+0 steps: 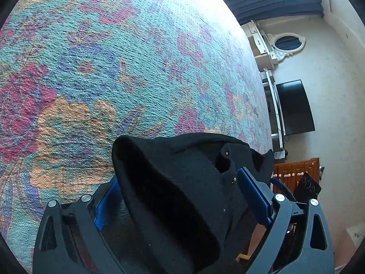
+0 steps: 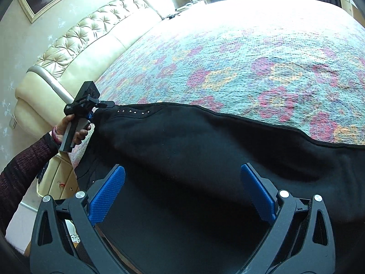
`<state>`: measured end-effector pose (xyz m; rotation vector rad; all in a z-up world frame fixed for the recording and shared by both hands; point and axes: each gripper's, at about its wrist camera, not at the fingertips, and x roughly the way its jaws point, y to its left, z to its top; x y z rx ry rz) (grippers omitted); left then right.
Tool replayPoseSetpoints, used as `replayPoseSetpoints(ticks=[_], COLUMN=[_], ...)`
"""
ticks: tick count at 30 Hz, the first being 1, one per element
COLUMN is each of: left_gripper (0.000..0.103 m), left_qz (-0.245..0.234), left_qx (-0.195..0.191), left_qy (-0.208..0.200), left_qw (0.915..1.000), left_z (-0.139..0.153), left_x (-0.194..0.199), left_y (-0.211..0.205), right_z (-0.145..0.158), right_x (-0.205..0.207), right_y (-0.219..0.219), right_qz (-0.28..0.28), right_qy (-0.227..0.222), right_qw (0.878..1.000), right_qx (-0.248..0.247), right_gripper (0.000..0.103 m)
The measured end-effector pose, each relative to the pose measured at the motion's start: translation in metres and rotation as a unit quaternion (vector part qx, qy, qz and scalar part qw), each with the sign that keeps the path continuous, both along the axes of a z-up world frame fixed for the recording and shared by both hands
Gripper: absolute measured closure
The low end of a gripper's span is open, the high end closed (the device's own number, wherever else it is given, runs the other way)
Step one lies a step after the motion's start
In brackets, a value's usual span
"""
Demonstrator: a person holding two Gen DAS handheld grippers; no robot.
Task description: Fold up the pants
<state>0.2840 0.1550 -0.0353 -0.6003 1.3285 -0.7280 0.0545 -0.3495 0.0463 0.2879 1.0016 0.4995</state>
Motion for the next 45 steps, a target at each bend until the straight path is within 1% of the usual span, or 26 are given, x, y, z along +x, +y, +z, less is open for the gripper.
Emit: replayPoseSetpoints(ticks=[2,4,5,6,7,8,10,11,14,17,19,20,21,22,23,25,26,27,28,30,32,35,38,40,43,45], left_gripper=[0.009,0.01,0.014,0.056,0.096,0.095,0.095,0.095,0.096,0.096,0.095,0.095,0.095,0.095,0.095,0.095,0.095,0.094,0.094,0.094,0.094,0.095,0.095,0.095,0.095,0.095], left_qz=[-0.005,0.013,0.015,0.009,0.006,0.017,0.025,0.025,0.023,0.014,0.015,0.017,0.021,0.025,0.03,0.039,0.045,0.049,0.052,0.057,0.056,0.047,0.047,0.039,0.034,0.037], left_qx=[0.004,0.0,0.005,0.018,0.027,0.03,0.02,0.02,-0.002,-0.021,-0.02,-0.019,-0.018,-0.022,-0.026,-0.03,-0.029,-0.027,-0.025,-0.025,-0.022,-0.018,-0.046,-0.06,-0.08,-0.096], left_qy=[0.004,0.014,0.013,0.005,0.005,0.009,0.013,0.011,-0.013,-0.033,-0.031,-0.027,-0.023,-0.018,-0.014,-0.01,-0.011,-0.014,-0.016,-0.019,-0.034,-0.077,-0.127,-0.155,-0.175,-0.179], left_qw=[1.0,0.9998,0.9998,0.9998,0.9996,0.9994,0.9994,0.9994,0.9997,0.9992,0.9992,0.9993,0.9994,0.9993,0.9991,0.9987,0.9985,0.9984,0.9982,0.9979,0.9976,0.9957,0.9897,0.9853,0.9808,0.9785], left_z=[0.0,0.001,0.002,0.004,0.003,0.002,-0.001,0.0,0.007,0.014,0.013,0.011,0.009,0.007,0.004,0.0,-0.001,-0.001,-0.001,-0.001,0.004,0.019,0.038,0.05,0.058,0.061], left_x=[0.003,0.005,0.007,0.008,0.009,0.01,0.012,0.013,0.014,0.014,0.015,0.016,0.016,0.016,0.017,0.016,0.015,0.016,0.016,0.018,0.019,0.016,0.006,-0.006,-0.029,-0.048], left_y=[-0.002,0.003,0.002,0.0,0.0,0.003,0.006,0.006,0.006,0.005,0.005,0.005,0.006,0.007,0.01,0.014,0.015,0.016,0.016,0.017,0.015,0.01,0.013,0.016,0.025,0.032], right_z=[-0.006,-0.01,-0.011,-0.011,-0.01,-0.008,-0.002,0.002,0.006,-0.001,-0.011,-0.018,-0.024,-0.032,-0.039,-0.053,-0.055,-0.055,-0.054,-0.052,-0.046,-0.03,-0.006,0.011,0.035,0.043], right_x=[-0.001,-0.003,-0.004,-0.003,-0.002,-0.001,0.008,0.014,0.043,0.077,0.096,0.105,0.11,0.115,0.117,0.115,0.112,0.108,0.108,0.108,0.106,0.099,0.08,0.058,0.018,-0.011], right_y=[0.005,0.01,0.011,0.012,0.011,0.011,0.007,0.006,-0.003,-0.013,-0.015,-0.014,-0.013,-0.01,-0.005,0.006,0.01,0.014,0.014,0.009,0.003,-0.004,-0.007,-0.007,-0.001,0.002], right_qz=[0.006,0.015,0.021,0.027,0.033,0.038,0.05,0.056,0.062,0.061,0.065,0.075,0.086,0.103,0.121,0.157,0.171,0.177,0.172,0.15,0.134,0.109,0.088,0.079,0.075,0.072], right_qy=[0.007,0.011,0.012,0.01,0.008,0.004,-0.007,-0.012,-0.016,0.0,0.016,0.026,0.038,0.055,0.069,0.089,0.087,0.077,0.075,0.077,0.066,0.038,-0.005,-0.037,-0.084,-0.102], right_qw=[1.0,1.0,1.0,0.999,0.999,0.999,0.998,0.998,0.996,0.995,0.993,0.992,0.99,0.988,0.984,0.972,0.967,0.964,0.965,0.97,0.975,0.981,0.984,0.983,0.978,0.977], right_qx=[0.001,-0.006,-0.01,-0.014,-0.019,-0.023,-0.027,-0.032,-0.062,-0.079,-0.094,-0.099,-0.103,-0.105,-0.112,-0.15,-0.166,-0.181,-0.186,-0.177,-0.164,-0.156,-0.157,-0.161,-0.174,-0.171], right_gripper=[0.002,0.002,0.002,0.002,0.002,0.002,0.002,0.002,0.002,0.002,0.002,0.006,0.021,0.032,0.049,0.049,0.049,0.049,0.052,0.09,0.093,0.094,0.094,0.094,0.094,0.094])
